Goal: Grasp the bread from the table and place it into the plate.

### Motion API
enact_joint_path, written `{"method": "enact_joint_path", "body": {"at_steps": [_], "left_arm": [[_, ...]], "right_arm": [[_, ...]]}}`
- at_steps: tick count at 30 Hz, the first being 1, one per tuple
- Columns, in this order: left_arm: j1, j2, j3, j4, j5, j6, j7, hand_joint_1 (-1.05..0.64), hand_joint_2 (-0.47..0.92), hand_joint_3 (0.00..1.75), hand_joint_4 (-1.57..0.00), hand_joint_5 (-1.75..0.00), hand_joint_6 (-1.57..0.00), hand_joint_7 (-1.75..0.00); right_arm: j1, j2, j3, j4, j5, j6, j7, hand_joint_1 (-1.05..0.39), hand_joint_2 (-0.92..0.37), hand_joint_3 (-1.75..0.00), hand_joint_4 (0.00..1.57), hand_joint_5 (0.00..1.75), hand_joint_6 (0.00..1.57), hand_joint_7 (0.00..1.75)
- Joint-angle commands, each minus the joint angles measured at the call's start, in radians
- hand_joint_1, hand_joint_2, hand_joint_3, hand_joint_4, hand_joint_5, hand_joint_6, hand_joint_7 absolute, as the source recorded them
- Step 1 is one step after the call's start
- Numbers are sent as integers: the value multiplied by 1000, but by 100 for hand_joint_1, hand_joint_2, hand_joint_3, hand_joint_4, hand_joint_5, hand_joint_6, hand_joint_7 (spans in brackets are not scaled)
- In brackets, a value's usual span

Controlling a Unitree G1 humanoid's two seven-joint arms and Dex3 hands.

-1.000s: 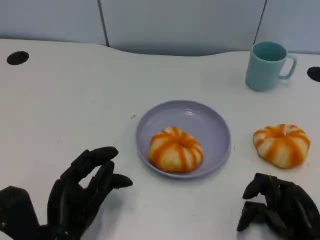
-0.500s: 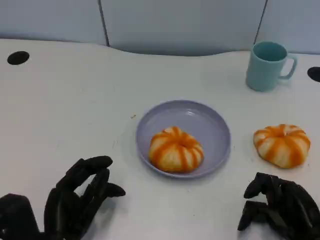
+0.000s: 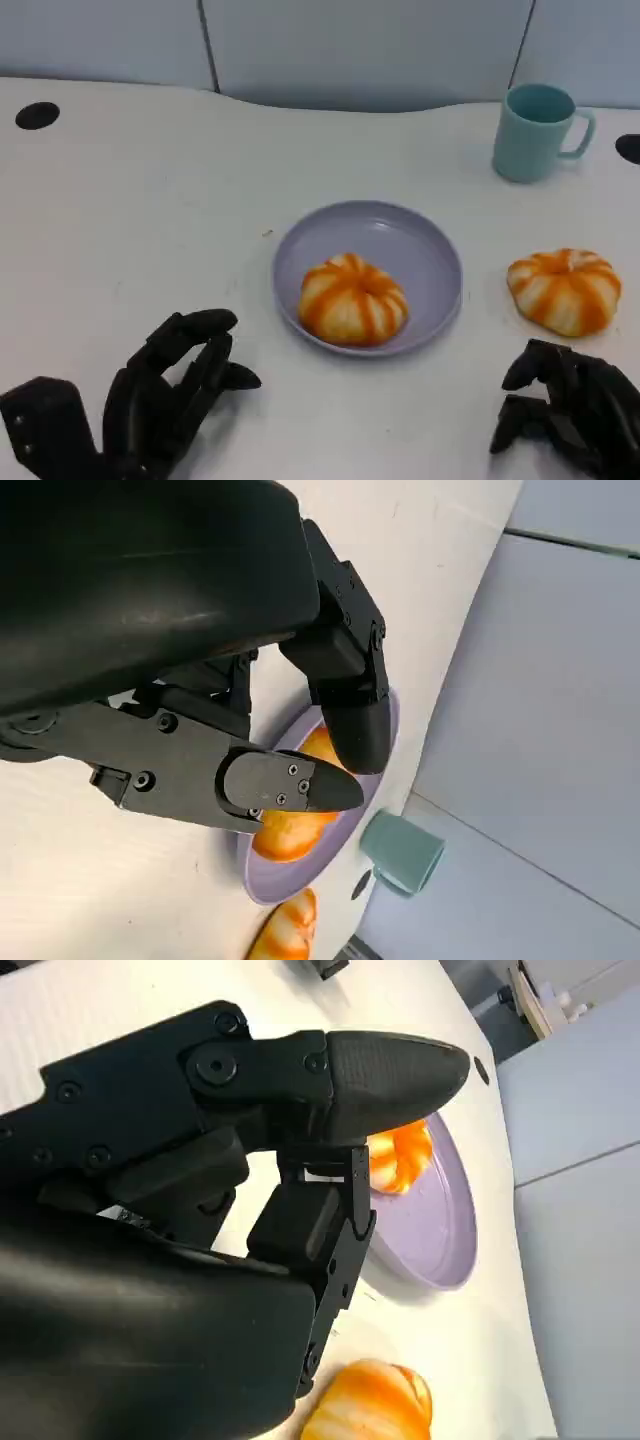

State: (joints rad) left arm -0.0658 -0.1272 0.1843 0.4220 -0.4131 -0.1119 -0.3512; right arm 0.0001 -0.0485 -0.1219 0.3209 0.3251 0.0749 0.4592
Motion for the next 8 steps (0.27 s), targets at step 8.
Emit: {"method": "enact_joint_path", "body": {"at_steps": [8], "left_arm": [[-21, 20, 15, 29, 5, -19, -14, -42, 91, 15, -68, -154, -65, -106]], "right_arm": [[-3, -9, -8, 23, 2, 3, -3, -42, -92, -47, 123, 110, 110, 105]]}}
